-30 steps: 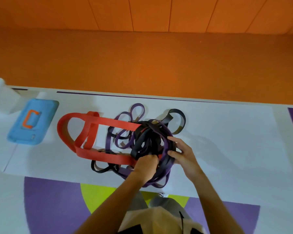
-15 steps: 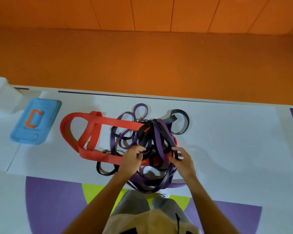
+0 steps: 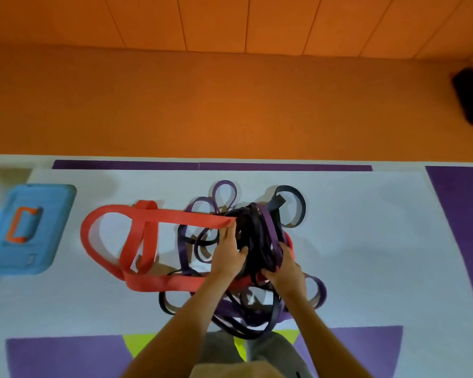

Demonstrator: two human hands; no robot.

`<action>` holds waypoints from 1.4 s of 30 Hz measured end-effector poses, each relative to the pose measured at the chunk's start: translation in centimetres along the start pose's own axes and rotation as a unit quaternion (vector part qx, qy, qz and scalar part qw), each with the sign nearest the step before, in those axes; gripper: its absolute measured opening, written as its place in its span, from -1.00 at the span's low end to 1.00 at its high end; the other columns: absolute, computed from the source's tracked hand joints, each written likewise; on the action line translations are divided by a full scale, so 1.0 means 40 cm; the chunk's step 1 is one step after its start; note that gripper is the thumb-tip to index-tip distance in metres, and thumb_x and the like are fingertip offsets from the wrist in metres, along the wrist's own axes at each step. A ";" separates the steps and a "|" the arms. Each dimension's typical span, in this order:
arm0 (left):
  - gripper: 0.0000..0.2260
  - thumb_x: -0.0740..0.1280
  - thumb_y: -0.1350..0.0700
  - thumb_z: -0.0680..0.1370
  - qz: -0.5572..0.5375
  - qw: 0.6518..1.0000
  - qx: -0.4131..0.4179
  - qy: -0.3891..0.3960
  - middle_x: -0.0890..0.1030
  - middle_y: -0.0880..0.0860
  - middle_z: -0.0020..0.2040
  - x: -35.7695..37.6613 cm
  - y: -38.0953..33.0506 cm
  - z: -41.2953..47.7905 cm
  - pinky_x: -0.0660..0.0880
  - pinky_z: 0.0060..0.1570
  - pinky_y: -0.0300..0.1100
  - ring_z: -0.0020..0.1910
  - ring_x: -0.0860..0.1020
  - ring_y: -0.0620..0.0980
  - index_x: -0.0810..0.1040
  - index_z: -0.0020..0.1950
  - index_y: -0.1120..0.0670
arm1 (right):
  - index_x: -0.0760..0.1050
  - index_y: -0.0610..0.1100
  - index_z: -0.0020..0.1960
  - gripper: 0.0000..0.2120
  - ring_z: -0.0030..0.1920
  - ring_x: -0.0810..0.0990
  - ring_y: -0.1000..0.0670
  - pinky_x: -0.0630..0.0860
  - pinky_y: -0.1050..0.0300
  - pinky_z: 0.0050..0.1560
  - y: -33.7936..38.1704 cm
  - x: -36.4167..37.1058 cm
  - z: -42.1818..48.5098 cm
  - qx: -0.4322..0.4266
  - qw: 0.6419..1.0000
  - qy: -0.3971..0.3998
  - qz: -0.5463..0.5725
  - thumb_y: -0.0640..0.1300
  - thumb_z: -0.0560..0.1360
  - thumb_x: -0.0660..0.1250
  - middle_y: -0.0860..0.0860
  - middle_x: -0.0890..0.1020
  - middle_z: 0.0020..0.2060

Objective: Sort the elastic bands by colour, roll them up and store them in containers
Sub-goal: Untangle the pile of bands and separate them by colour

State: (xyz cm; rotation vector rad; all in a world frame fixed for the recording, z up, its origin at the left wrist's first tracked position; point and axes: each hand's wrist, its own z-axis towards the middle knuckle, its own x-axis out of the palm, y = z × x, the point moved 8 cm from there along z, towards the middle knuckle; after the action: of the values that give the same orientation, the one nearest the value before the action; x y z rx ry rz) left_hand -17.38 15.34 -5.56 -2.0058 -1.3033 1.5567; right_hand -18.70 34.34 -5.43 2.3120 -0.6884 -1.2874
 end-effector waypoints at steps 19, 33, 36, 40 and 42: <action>-0.86 0.52 0.09 0.57 -0.072 0.994 0.055 0.057 0.56 -0.07 0.02 0.016 0.019 0.029 0.41 0.07 -0.31 0.09 0.55 -0.06 0.57 -0.03 0.03 | 0.61 -0.10 0.19 -0.73 0.03 0.73 -0.20 0.68 -0.14 0.07 0.078 -0.154 -0.008 0.048 0.910 -0.070 0.405 -0.24 0.50 0.47 -0.22 0.72 0.03; -0.77 0.48 0.12 0.42 0.176 0.916 0.079 0.351 0.61 -0.14 -0.11 -0.108 0.083 -0.027 0.44 -0.05 -0.18 -0.09 0.59 -0.15 0.46 -0.16 -0.13 | 0.61 -0.08 0.01 -0.82 -0.12 0.74 -0.19 0.71 -0.16 0.04 0.061 -0.234 0.137 0.061 0.910 -0.130 0.388 -0.35 0.57 0.39 -0.14 0.73 -0.16; -0.56 0.45 -0.27 0.42 0.209 0.918 0.019 0.337 0.60 -0.12 0.19 -0.103 0.056 -0.010 0.47 0.27 0.05 0.14 0.59 -0.02 0.42 0.21 -0.22 | 0.63 -0.06 -0.06 -0.84 -0.15 0.72 -0.16 0.67 -0.25 0.11 0.060 -0.220 0.163 0.060 0.915 -0.088 0.389 -0.32 0.56 0.43 -0.03 0.73 -0.28; -0.14 0.26 -0.52 0.49 0.207 0.961 -0.025 0.182 0.62 0.03 0.31 -0.082 -0.022 0.064 0.56 0.22 0.02 0.27 0.62 0.09 0.31 0.59 0.04 | 0.62 -0.07 -0.03 -0.87 -0.17 0.71 -0.08 0.68 -0.24 0.15 0.049 -0.209 0.188 0.051 0.916 -0.044 0.395 -0.29 0.57 0.45 0.05 0.73 -0.31; -0.15 0.28 -0.50 0.50 0.205 0.972 -0.028 0.113 0.66 0.05 0.24 -0.057 -0.057 0.084 0.56 0.15 -0.07 0.25 0.64 0.08 0.35 0.59 0.06 | 0.61 -0.07 0.00 -0.86 -0.12 0.73 -0.12 0.68 -0.25 0.15 0.040 -0.210 0.198 0.051 0.912 -0.035 0.406 -0.30 0.56 0.45 -0.01 0.74 -0.22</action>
State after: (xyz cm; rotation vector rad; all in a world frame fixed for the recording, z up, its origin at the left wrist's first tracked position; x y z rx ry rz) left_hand -21.45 13.86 -3.84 -2.5235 -0.8950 1.3997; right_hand -29.71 37.21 -2.84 1.7048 -1.5558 -0.9322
